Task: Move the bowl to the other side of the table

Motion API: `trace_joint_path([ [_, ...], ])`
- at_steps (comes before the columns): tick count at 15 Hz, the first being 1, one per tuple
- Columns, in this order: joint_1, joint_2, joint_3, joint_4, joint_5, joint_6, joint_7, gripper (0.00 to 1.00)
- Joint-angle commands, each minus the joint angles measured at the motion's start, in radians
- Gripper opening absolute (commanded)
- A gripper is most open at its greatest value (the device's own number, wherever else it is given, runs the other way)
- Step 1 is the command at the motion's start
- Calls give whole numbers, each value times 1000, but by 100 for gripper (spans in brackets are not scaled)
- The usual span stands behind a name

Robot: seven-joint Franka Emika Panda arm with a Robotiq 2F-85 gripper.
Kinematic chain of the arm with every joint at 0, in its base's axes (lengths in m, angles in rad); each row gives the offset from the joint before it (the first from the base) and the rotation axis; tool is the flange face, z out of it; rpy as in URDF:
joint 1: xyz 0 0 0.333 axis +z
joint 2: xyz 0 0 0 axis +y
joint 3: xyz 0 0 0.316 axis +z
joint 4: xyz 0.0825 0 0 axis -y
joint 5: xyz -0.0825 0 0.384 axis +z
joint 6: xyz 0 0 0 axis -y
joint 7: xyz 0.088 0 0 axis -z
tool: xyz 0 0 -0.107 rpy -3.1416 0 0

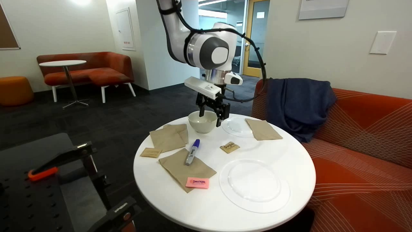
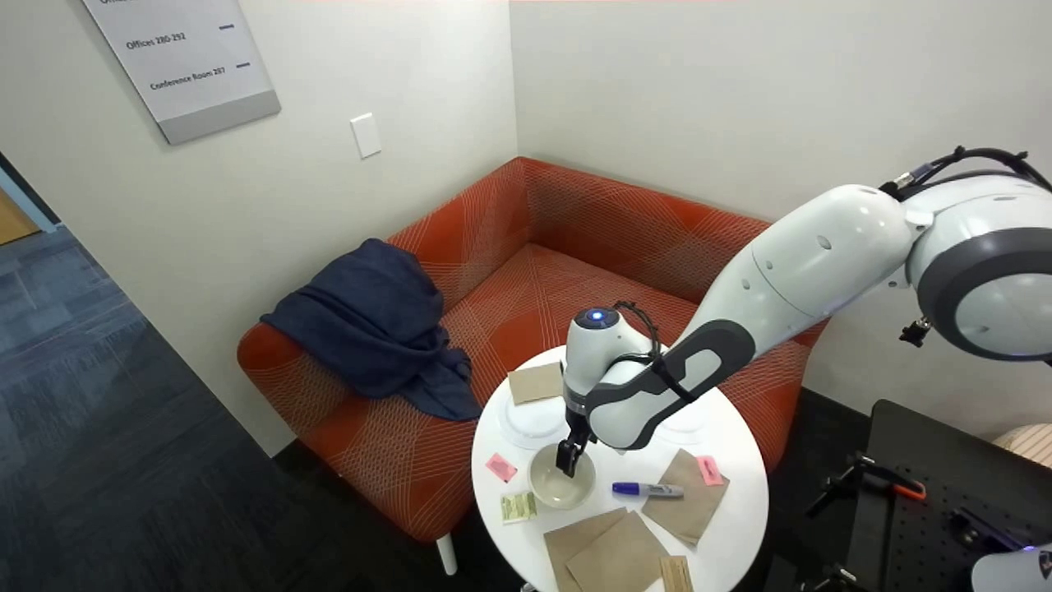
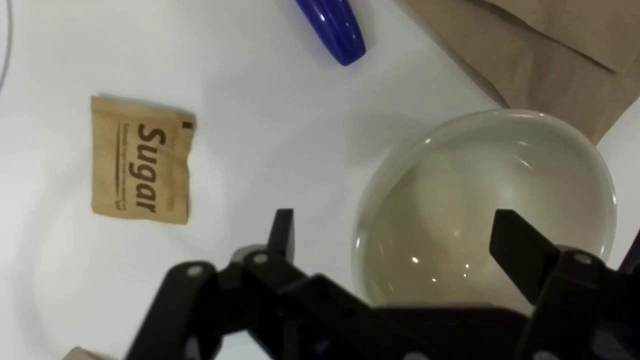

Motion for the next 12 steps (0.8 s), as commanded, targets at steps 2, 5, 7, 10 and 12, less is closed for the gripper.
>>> trace_joint_path([
  [2, -17, 52, 19, 66, 32, -31, -33, 100],
  [5, -18, 74, 22, 89, 32, -33, -34, 74],
  [7, -18, 85, 24, 102, 32, -33, -34, 58],
  [10, -20, 97, 28, 118, 32, -35, -36, 36],
  [12, -21, 100, 30, 123, 33, -34, -37, 21],
])
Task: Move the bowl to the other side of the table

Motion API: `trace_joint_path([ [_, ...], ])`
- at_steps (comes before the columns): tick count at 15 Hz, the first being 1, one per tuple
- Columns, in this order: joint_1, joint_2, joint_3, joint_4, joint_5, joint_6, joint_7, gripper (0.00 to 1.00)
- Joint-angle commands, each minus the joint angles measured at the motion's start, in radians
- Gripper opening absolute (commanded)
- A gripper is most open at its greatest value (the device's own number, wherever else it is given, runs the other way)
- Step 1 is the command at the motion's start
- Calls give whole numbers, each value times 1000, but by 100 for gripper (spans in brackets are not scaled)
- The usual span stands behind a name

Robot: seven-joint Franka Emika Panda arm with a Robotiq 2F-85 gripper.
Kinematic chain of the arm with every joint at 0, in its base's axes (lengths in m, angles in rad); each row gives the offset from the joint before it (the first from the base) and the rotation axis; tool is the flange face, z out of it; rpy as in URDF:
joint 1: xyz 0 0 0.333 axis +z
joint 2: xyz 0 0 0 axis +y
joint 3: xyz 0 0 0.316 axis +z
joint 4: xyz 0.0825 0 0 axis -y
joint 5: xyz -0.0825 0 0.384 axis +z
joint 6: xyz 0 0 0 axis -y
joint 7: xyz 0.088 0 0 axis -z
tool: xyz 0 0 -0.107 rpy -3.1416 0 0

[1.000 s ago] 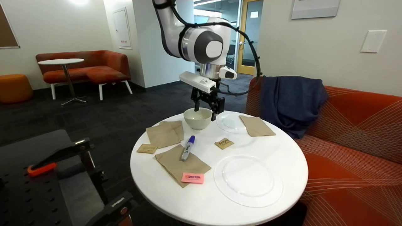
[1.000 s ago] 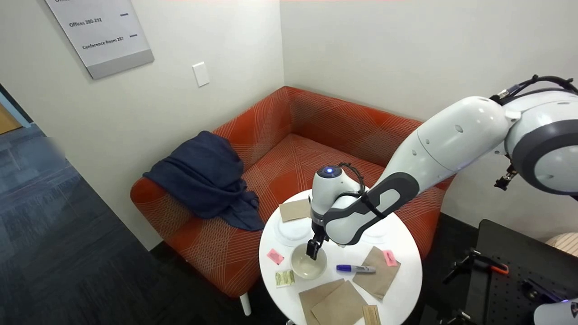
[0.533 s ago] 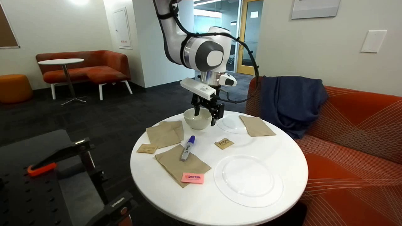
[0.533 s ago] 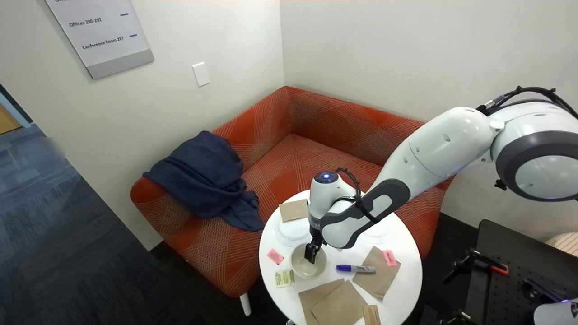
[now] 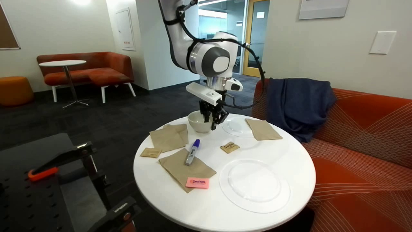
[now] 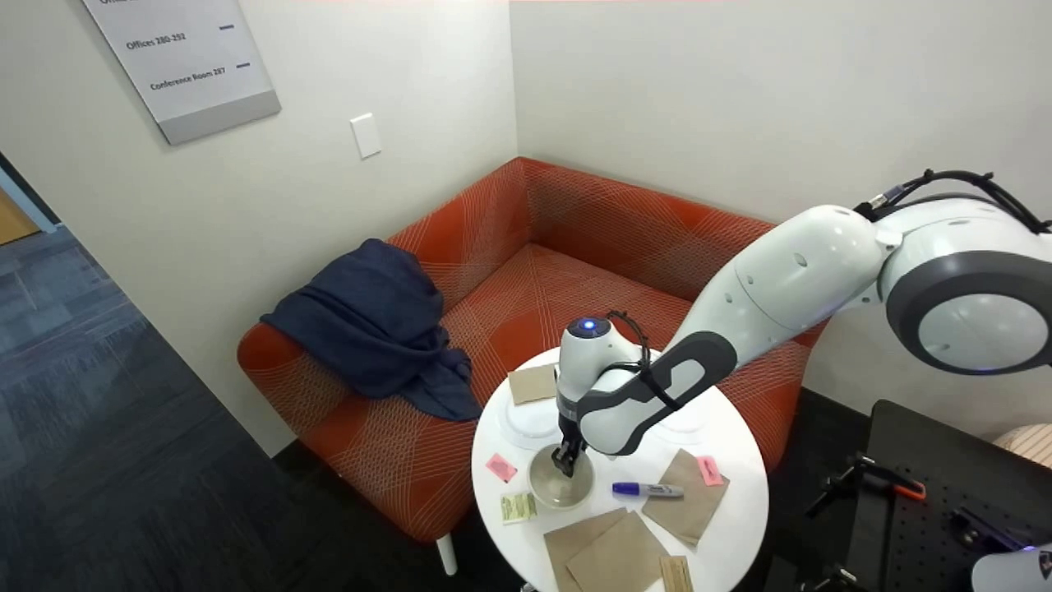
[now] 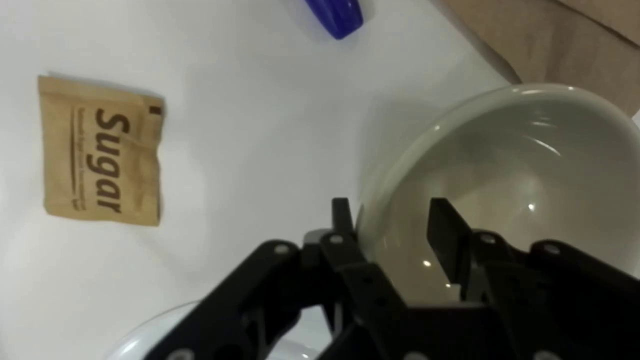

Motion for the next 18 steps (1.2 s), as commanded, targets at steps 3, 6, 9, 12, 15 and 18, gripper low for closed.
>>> trace_joint_path([
  [3, -23, 20, 22, 43, 33, -31, -38, 1],
  [6, -33, 12, 29, 42, 45, -39, -39, 3],
  [9, -35, -2, 22, 29, 51, -40, -30, 3],
  [12, -49, -29, 18, 8, 54, -45, -30, 3],
  [15, -57, -64, 1, -15, 46, -55, -24, 3],
  [18, -74, -107, -17, -34, 43, -71, -27, 3],
])
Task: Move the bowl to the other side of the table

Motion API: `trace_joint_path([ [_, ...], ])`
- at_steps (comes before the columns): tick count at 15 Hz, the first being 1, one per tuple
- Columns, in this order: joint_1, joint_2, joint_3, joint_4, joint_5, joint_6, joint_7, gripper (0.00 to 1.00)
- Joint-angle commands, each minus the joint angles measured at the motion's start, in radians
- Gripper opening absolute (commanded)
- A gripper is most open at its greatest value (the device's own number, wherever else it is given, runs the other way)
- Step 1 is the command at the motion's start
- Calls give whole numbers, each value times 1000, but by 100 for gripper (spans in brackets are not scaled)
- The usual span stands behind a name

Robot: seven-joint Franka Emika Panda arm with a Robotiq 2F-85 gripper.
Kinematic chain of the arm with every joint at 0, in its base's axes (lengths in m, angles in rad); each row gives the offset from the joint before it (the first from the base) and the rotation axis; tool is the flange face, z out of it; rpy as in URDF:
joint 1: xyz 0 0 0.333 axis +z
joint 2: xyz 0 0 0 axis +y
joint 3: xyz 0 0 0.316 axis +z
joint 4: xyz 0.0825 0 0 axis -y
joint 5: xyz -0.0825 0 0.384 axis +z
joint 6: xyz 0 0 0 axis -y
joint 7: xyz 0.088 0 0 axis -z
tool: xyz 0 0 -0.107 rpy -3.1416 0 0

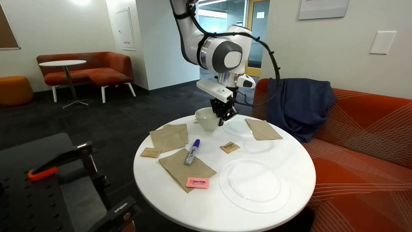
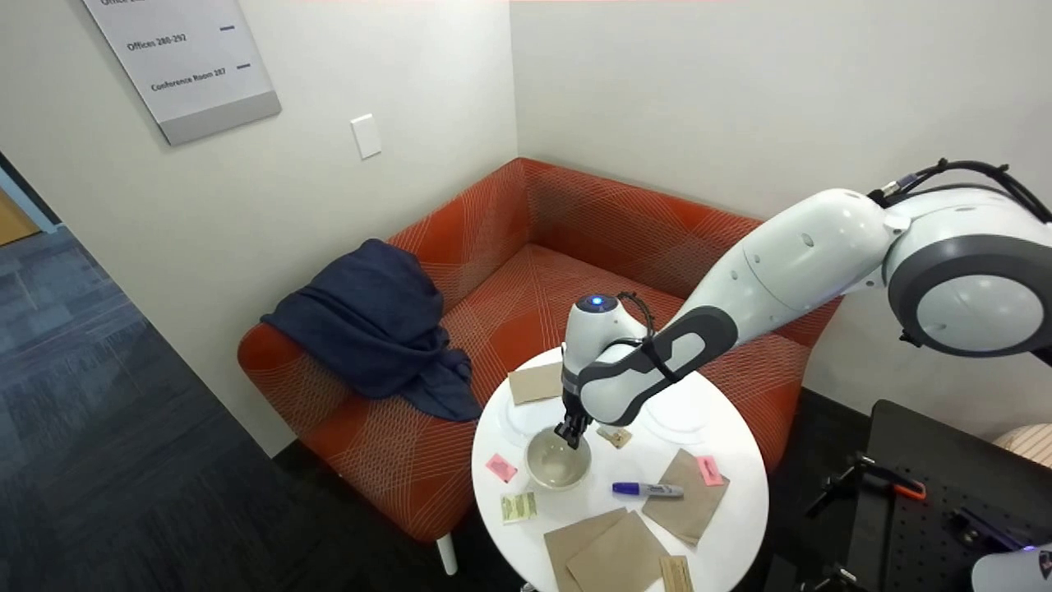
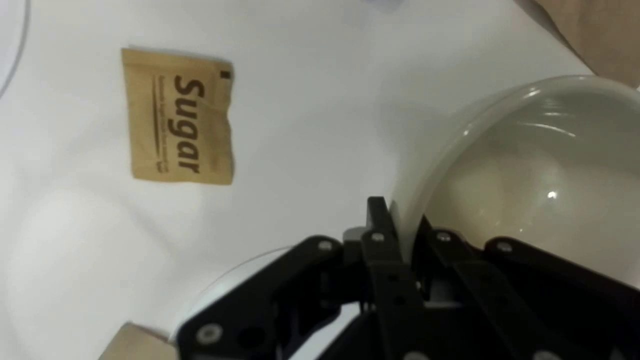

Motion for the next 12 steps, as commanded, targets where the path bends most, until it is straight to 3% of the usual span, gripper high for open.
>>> trace_joint_path([
  [1, -25, -102, -21, -56, 17, -62, -28, 3],
  [12, -157, -154, -67, -8, 35, -176, -121, 3],
])
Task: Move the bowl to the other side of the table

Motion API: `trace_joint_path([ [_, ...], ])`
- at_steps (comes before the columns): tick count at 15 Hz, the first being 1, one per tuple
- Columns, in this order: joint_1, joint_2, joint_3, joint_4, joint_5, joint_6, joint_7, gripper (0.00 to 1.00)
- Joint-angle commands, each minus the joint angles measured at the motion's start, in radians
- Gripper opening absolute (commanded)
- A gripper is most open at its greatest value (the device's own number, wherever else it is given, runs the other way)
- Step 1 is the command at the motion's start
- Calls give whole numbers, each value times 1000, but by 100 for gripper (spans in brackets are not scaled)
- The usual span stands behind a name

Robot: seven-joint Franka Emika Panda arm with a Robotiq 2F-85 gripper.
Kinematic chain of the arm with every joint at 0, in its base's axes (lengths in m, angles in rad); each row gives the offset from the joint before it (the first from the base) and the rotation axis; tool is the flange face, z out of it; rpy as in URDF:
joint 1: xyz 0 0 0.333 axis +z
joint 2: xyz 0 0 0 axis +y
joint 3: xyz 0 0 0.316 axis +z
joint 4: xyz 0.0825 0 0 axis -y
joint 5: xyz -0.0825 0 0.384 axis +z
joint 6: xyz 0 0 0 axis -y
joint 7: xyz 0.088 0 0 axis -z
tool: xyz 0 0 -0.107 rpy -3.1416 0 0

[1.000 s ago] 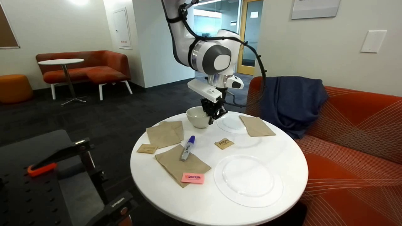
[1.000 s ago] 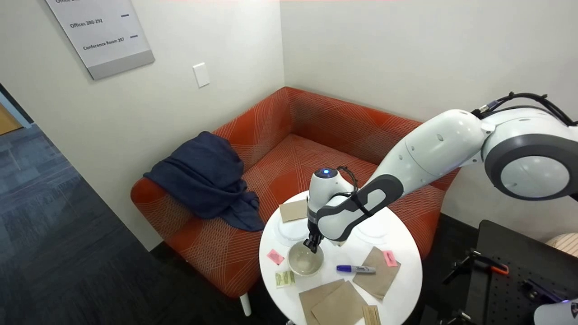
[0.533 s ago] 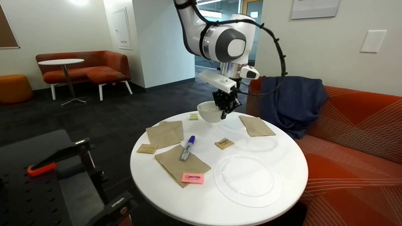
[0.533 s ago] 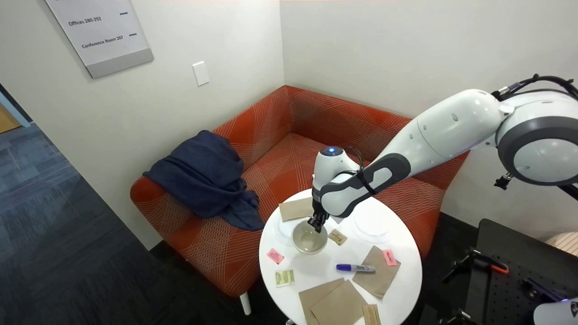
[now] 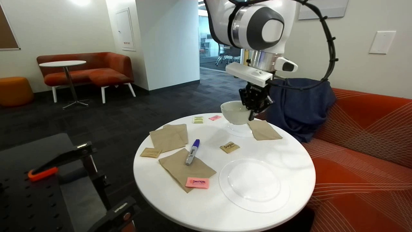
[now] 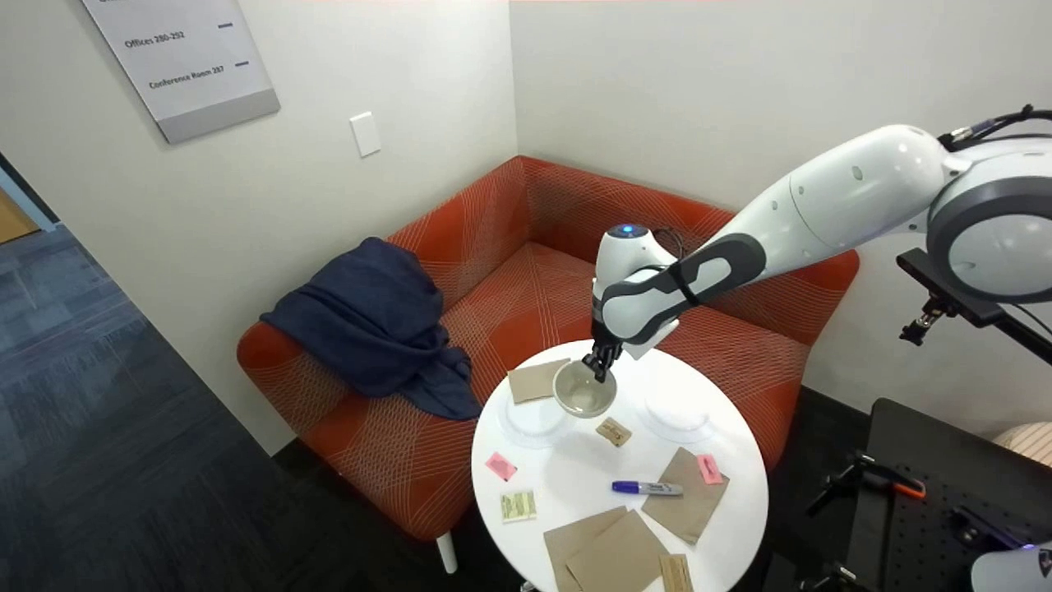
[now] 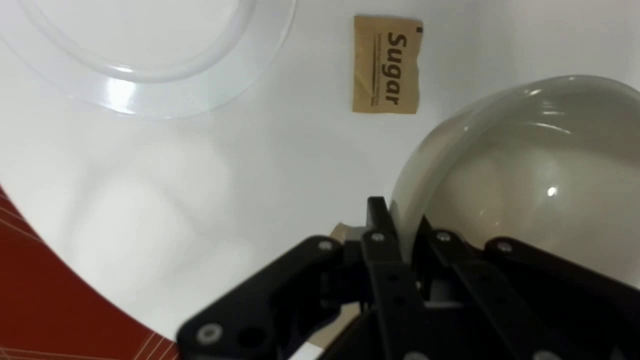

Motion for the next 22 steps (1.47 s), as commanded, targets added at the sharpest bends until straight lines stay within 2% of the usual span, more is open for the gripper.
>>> trace_joint_path([
  [1, -46, -28, -7, 5, 31, -57, -73, 3],
  [7, -114, 3, -13, 59, 23, -96, -173, 3],
  [16, -119, 74, -52, 161, -4, -155, -241, 3],
  [22, -115, 144, -59, 235, -9, -153, -233, 3],
])
